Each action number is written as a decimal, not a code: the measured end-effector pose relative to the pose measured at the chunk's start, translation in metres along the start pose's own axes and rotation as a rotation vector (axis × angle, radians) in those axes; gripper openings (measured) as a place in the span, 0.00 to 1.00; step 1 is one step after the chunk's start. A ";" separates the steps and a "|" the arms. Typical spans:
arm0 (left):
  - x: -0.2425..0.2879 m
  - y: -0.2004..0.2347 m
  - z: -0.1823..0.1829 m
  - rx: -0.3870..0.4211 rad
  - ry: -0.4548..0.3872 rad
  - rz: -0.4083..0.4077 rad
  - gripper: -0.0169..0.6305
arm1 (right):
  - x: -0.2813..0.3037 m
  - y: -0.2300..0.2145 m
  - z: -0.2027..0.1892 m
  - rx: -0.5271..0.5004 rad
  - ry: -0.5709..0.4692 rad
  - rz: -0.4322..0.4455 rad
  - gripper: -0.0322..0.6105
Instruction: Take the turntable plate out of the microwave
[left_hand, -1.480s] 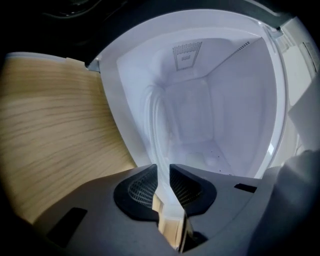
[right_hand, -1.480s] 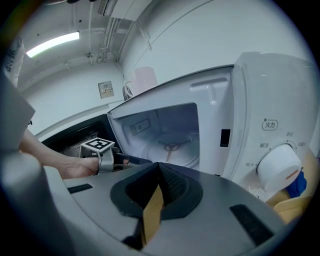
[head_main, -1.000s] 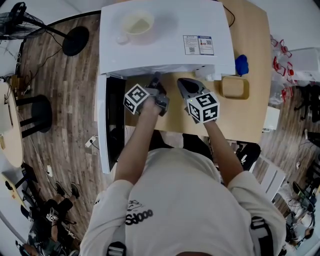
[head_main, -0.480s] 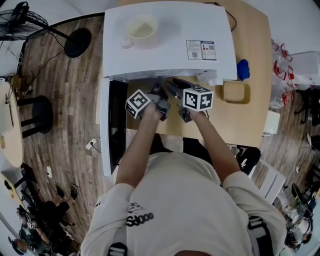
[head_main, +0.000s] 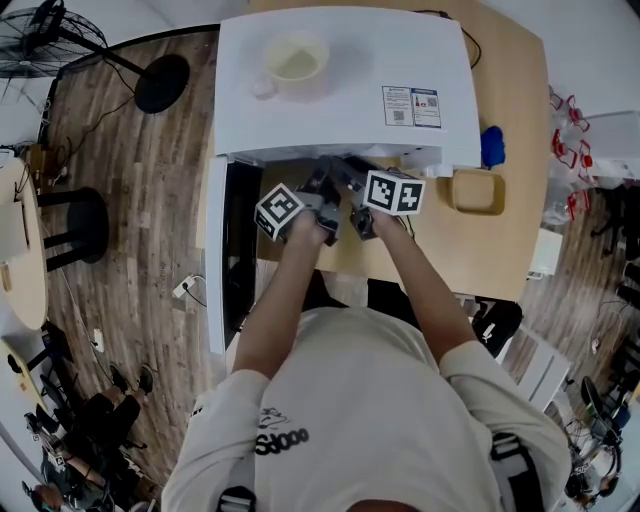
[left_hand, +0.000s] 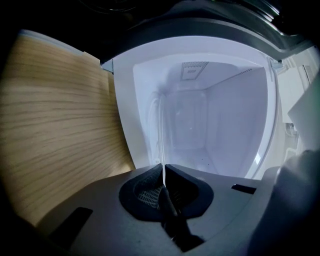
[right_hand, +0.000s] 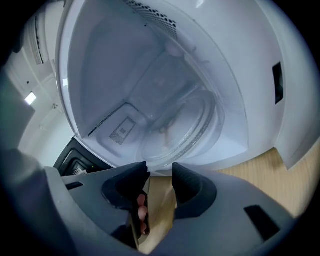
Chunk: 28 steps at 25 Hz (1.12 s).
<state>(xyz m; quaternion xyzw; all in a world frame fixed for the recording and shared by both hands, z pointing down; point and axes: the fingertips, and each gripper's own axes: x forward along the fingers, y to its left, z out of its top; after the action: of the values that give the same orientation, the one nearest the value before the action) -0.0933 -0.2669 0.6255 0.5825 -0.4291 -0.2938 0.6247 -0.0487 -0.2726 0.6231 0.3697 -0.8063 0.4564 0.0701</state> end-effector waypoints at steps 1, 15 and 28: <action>-0.001 0.000 0.001 0.001 -0.006 0.001 0.07 | 0.000 0.000 0.001 0.003 -0.006 0.002 0.29; -0.001 -0.009 0.002 0.006 -0.008 -0.039 0.07 | -0.001 0.005 0.007 0.176 -0.100 0.123 0.18; 0.005 -0.012 0.020 0.008 -0.072 -0.086 0.24 | -0.002 0.016 0.007 0.188 -0.108 0.182 0.15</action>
<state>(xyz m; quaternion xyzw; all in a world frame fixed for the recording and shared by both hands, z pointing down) -0.1070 -0.2825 0.6139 0.5918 -0.4271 -0.3398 0.5933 -0.0564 -0.2717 0.6073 0.3239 -0.7928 0.5139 -0.0503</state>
